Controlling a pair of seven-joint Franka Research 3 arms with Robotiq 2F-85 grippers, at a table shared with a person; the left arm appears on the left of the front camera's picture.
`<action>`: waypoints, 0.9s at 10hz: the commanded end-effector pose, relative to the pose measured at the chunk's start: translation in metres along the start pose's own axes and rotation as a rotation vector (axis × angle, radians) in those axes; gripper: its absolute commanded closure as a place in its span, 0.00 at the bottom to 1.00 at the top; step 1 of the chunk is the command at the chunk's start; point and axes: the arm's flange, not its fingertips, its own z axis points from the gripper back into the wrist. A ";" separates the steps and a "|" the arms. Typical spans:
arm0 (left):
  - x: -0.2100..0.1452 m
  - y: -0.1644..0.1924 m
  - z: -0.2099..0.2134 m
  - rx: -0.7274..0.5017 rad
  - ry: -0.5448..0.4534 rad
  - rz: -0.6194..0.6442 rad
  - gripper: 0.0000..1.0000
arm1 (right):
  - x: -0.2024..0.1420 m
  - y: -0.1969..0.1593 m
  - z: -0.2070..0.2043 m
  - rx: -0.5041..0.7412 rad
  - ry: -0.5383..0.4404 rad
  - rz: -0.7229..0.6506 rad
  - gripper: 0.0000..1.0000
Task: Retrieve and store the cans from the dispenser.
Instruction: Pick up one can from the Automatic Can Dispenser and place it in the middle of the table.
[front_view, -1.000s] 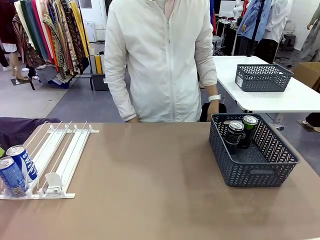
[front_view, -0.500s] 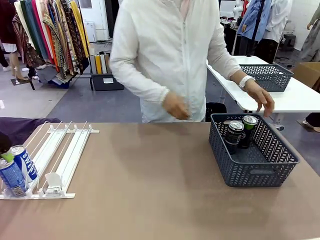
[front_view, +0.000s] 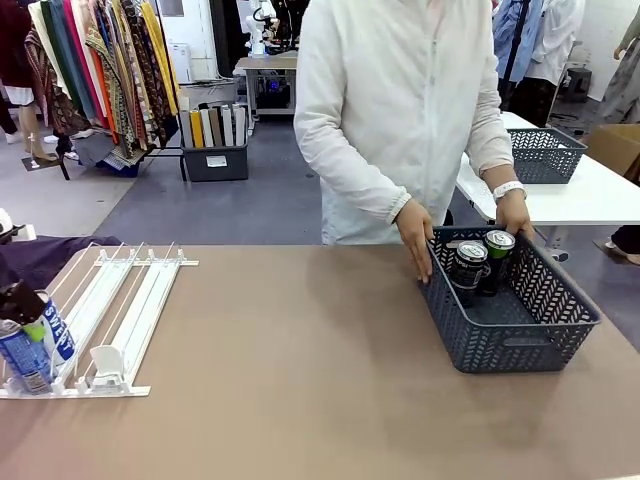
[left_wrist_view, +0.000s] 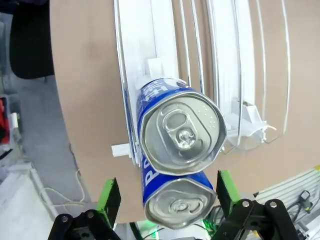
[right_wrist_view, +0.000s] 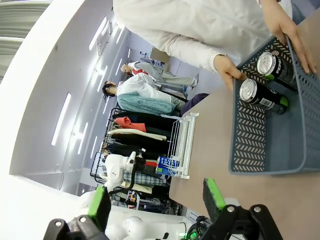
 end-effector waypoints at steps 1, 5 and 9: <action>-0.016 -0.004 -0.016 0.019 -0.003 -0.004 0.00 | 0.002 0.001 -0.001 0.018 -0.010 0.024 0.00; -0.016 -0.007 -0.016 0.001 0.017 -0.017 0.00 | 0.002 0.001 -0.001 0.018 -0.010 0.024 0.00; -0.019 -0.009 -0.014 0.025 -0.009 -0.037 1.00 | 0.002 0.001 -0.001 0.018 -0.010 0.024 0.00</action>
